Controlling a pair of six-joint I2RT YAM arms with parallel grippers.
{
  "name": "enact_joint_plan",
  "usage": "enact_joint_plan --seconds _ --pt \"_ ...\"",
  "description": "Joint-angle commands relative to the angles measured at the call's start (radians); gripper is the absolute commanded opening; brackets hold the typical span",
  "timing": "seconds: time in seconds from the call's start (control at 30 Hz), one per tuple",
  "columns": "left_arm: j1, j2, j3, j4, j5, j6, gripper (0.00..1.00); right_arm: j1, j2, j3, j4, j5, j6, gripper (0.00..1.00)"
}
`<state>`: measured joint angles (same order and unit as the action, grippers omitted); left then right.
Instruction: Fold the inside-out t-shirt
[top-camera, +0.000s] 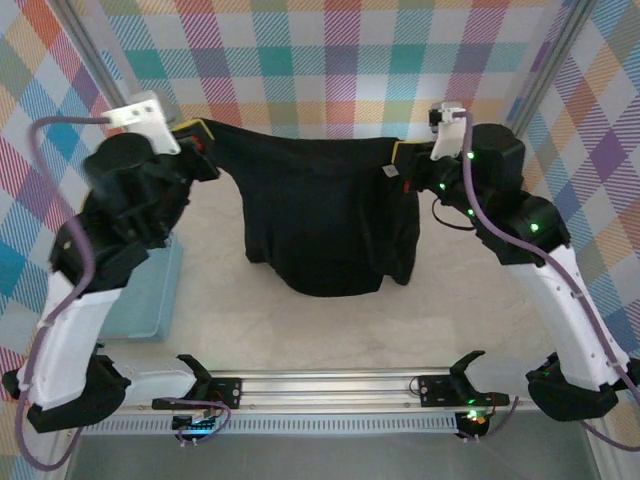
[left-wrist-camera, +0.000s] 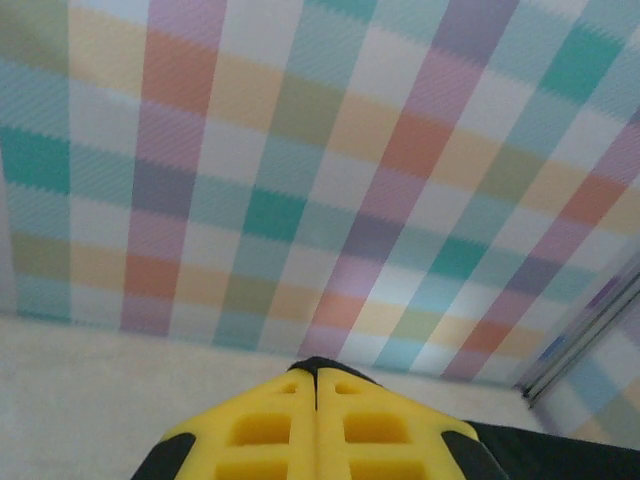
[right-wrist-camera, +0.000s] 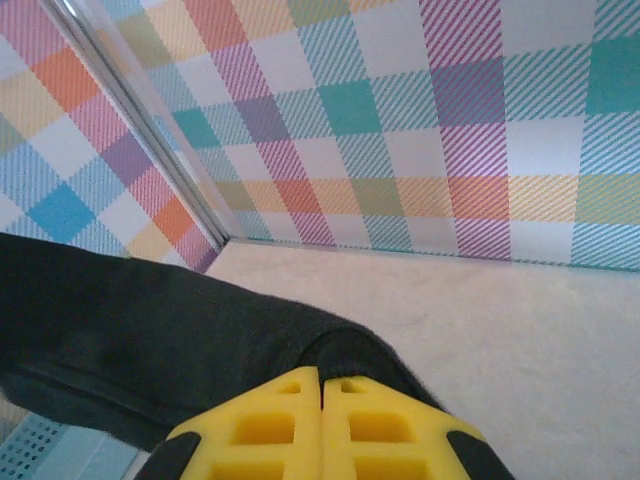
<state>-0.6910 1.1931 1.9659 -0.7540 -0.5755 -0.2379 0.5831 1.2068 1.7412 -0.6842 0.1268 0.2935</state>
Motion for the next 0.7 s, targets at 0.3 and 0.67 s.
enact_joint_plan --seconds 0.3,0.67 --pt "0.01 0.026 -0.281 -0.04 0.132 0.026 0.0 0.0 -0.073 -0.546 0.039 -0.092 0.095 0.0" --pt "0.01 -0.013 -0.375 0.005 0.028 -0.007 0.0 -0.003 -0.095 -0.66 0.072 -0.113 0.109 0.13"
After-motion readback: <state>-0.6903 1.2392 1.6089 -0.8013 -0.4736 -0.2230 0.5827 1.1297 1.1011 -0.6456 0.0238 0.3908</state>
